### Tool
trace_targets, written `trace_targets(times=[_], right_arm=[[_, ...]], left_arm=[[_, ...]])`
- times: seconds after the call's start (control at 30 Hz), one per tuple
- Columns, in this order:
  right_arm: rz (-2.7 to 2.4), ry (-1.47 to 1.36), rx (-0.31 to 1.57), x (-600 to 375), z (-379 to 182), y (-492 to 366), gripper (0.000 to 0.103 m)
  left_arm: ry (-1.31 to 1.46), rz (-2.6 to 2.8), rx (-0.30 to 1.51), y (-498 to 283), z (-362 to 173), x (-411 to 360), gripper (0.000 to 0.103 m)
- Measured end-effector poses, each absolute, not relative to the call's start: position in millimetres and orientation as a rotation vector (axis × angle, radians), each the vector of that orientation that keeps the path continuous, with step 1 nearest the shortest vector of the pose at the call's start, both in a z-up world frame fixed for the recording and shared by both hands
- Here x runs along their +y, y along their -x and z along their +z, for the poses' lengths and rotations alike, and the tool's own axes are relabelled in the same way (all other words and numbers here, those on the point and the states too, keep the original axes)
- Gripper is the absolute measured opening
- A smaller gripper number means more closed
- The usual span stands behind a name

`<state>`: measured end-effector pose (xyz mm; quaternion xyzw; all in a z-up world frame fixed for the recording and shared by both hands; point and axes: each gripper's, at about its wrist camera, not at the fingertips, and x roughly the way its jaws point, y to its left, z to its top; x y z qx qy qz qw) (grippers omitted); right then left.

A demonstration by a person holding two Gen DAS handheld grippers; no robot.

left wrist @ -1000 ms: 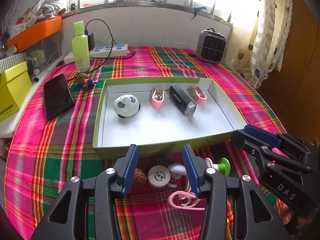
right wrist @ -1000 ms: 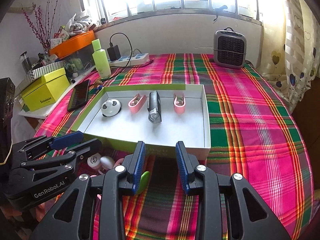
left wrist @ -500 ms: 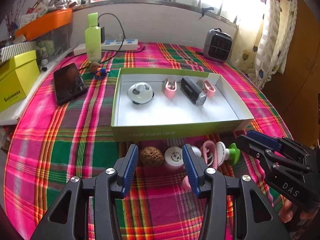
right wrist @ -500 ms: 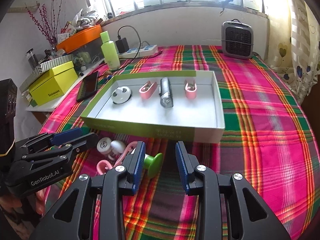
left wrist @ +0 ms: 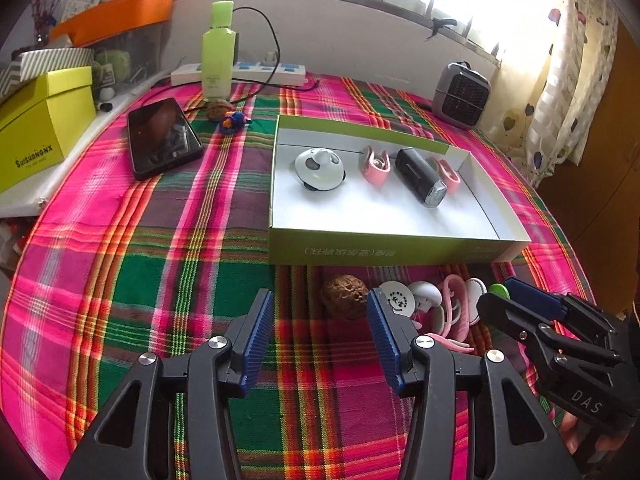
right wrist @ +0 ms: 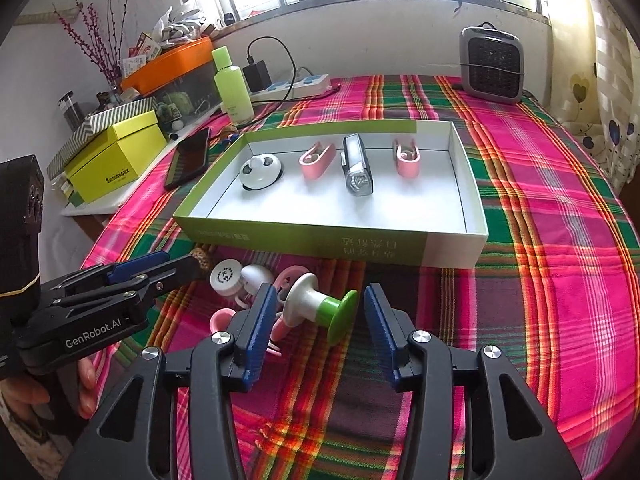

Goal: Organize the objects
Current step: 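Withdraw both tools from the box toward the walnut and white gadgets, then grasp the walnut with the left tool while the right tool grasps the white-green spool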

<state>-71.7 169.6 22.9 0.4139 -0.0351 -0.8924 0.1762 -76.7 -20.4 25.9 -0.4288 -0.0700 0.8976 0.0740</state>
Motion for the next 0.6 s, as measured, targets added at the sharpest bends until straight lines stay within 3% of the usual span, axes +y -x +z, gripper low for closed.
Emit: trace_targets(times=[0.6], right_arm=[[-2.565,-1.209,-0.103,178.2,18.8,72.1,0.047]], left_arm=[[1.303,2.669,-0.217,83.1,20.5,-14.9,0.050]])
